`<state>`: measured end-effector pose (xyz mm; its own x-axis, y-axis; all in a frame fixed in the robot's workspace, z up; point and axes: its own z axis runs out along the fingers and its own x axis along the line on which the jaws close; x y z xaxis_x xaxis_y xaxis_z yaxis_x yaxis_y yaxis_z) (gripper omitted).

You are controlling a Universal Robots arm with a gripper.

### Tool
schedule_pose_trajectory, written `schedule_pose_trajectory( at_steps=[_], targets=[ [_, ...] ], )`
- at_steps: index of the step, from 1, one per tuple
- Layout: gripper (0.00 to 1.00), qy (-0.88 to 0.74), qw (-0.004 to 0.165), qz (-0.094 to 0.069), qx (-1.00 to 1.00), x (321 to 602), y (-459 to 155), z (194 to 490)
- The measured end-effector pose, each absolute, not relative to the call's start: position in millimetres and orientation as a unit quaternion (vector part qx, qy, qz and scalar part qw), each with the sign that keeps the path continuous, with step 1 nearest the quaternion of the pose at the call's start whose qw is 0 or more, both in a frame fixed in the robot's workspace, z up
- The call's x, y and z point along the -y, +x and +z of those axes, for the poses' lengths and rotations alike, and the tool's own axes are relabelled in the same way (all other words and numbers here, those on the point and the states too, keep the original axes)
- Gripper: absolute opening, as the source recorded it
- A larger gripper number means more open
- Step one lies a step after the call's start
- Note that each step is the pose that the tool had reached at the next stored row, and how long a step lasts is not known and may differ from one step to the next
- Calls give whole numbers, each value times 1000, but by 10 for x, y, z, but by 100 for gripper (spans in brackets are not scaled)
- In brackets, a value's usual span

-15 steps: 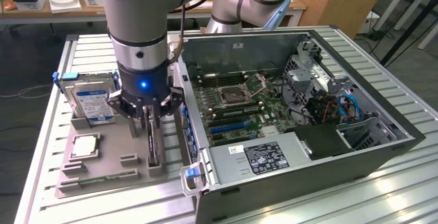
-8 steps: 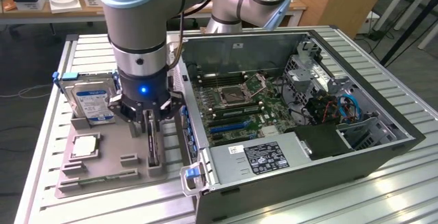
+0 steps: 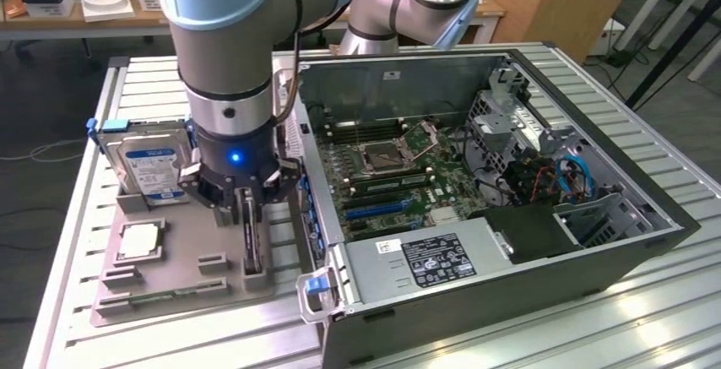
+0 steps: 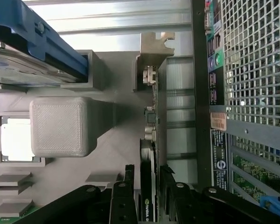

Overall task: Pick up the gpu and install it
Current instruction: 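Pick up the gpu and move the gpu toward the slot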

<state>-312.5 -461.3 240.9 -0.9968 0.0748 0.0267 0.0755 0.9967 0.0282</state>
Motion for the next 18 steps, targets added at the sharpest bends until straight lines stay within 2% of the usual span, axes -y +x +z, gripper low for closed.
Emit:
schedule_pose_trajectory(
  at_steps=[18],
  targets=[
    [36, -36, 13, -15, 999, 4623, -3112, 2283]
  ],
)
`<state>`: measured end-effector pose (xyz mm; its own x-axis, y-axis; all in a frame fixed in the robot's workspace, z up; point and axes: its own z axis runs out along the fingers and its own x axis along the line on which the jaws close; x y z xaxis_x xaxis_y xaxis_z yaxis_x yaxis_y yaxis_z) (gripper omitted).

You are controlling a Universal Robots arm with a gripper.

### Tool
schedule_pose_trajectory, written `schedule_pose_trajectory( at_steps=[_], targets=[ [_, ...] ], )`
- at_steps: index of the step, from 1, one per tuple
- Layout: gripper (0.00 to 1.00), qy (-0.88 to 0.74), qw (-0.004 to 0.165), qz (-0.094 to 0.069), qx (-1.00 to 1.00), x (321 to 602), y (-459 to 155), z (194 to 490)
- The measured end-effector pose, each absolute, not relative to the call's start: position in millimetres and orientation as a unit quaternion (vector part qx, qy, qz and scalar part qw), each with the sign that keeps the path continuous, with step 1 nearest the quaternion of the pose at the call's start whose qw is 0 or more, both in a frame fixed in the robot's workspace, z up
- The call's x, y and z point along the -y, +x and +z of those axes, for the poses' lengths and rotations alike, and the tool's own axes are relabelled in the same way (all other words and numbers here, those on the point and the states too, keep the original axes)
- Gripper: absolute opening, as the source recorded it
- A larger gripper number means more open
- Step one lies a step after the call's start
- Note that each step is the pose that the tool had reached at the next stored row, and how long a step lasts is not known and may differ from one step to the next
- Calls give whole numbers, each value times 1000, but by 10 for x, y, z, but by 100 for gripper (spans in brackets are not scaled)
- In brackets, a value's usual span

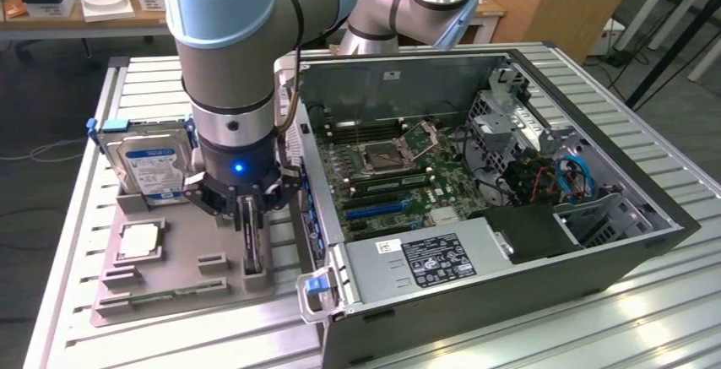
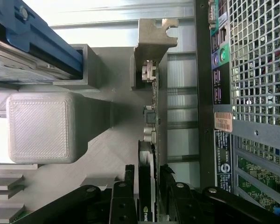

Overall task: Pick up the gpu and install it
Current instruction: 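Pick up the gpu and move the gpu toward the slot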

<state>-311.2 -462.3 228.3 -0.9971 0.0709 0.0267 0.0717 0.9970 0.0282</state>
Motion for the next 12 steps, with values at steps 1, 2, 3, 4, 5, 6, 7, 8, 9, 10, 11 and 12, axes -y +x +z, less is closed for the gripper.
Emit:
schedule_pose_trajectory(
  at_steps=[1, 2, 3, 4, 5, 6, 7, 8, 9, 10, 11, 12],
  targets=[
    [36, -36, 13, -15, 999, 4623, -3112, 2283],
    [36, -36, 13, -15, 999, 4623, -3112, 2283],
    [36, -36, 13, -15, 999, 4623, -3112, 2283],
    [34, -36, 13, -15, 999, 4623, -3112, 2283],
    [34, -36, 13, -15, 999, 4623, -3111, 2283],
    [34, -36, 13, -15, 999, 4623, -3112, 2283],
    [27, -36, 13, -15, 999, 4623, -3112, 2283],
    [27, -36, 13, -15, 999, 4623, -3112, 2283],
    [27, -36, 13, -15, 999, 4623, -3112, 2283],
    [27, -36, 13, -15, 999, 4623, -3112, 2283],
    [27, -36, 13, -15, 999, 4623, -3112, 2283],
    [26, -36, 13, -15, 999, 4623, -3112, 2283]
  ],
)
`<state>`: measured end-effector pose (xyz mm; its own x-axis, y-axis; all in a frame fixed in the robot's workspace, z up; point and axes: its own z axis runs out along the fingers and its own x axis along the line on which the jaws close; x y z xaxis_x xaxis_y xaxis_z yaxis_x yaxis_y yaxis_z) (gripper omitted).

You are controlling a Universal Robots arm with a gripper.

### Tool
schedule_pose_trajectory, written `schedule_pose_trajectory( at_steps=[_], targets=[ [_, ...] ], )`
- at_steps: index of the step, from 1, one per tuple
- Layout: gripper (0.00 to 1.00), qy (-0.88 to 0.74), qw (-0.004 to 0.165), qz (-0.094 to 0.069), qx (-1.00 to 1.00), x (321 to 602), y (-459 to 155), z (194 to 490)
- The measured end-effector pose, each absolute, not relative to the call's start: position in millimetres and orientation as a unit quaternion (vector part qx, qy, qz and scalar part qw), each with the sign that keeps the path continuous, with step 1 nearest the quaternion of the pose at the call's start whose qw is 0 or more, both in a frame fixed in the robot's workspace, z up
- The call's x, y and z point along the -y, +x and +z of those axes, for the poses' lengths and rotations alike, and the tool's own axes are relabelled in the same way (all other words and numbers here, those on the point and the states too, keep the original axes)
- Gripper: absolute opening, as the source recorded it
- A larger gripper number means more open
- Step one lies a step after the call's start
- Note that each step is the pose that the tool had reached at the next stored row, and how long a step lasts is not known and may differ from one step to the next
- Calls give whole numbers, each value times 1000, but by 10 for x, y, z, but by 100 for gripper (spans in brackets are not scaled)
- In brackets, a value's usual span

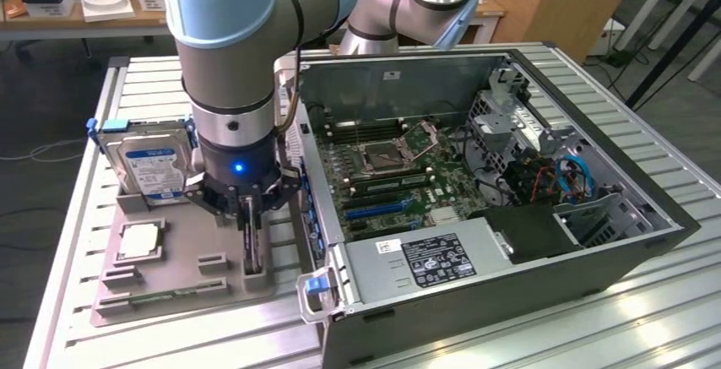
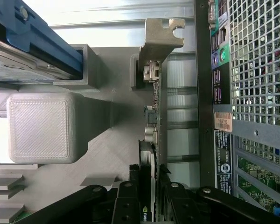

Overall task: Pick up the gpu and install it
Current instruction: 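Pick up the gpu and move the gpu toward the slot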

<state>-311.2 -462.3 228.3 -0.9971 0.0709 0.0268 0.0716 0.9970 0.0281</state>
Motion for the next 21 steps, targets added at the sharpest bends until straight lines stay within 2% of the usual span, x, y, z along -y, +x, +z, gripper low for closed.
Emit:
schedule_pose_trajectory(
  at_steps=[21],
  targets=[
    [26, -36, 13, -15, 999, 4623, -3111, 2316]
  ],
)
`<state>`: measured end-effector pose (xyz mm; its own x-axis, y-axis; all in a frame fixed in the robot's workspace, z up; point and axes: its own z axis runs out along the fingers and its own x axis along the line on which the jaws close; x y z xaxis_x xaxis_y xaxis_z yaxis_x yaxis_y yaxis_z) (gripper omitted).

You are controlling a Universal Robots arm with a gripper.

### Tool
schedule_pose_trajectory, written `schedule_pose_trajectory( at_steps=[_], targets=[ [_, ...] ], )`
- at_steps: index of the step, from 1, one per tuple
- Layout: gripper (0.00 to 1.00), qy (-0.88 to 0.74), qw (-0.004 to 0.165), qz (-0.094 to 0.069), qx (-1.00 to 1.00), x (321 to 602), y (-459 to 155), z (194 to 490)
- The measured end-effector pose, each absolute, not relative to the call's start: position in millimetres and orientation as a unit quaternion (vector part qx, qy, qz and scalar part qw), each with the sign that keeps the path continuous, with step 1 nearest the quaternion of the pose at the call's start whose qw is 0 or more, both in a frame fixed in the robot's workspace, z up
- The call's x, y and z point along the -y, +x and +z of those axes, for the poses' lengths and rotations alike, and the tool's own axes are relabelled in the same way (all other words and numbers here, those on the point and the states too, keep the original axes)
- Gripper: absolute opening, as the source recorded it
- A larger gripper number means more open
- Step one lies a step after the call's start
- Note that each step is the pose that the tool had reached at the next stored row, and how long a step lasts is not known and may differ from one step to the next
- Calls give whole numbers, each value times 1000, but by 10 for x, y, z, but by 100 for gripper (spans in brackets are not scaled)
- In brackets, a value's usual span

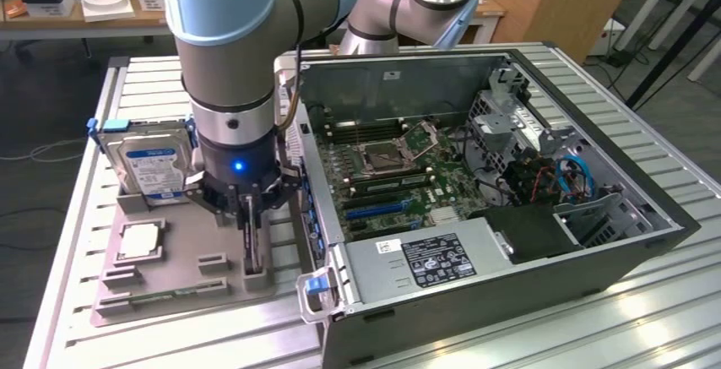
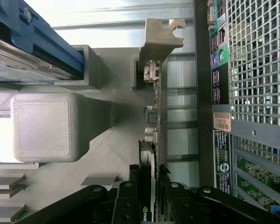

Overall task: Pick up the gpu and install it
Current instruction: 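Pick up the gpu and move the gpu toward the slot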

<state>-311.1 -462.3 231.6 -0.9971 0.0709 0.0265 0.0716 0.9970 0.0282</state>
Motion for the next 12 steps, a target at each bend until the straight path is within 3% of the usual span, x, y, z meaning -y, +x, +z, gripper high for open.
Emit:
schedule_pose_trajectory(
  at_steps=[12],
  targets=[
    [26, -36, 13, -15, 999, 4623, -3112, 2529]
  ],
)
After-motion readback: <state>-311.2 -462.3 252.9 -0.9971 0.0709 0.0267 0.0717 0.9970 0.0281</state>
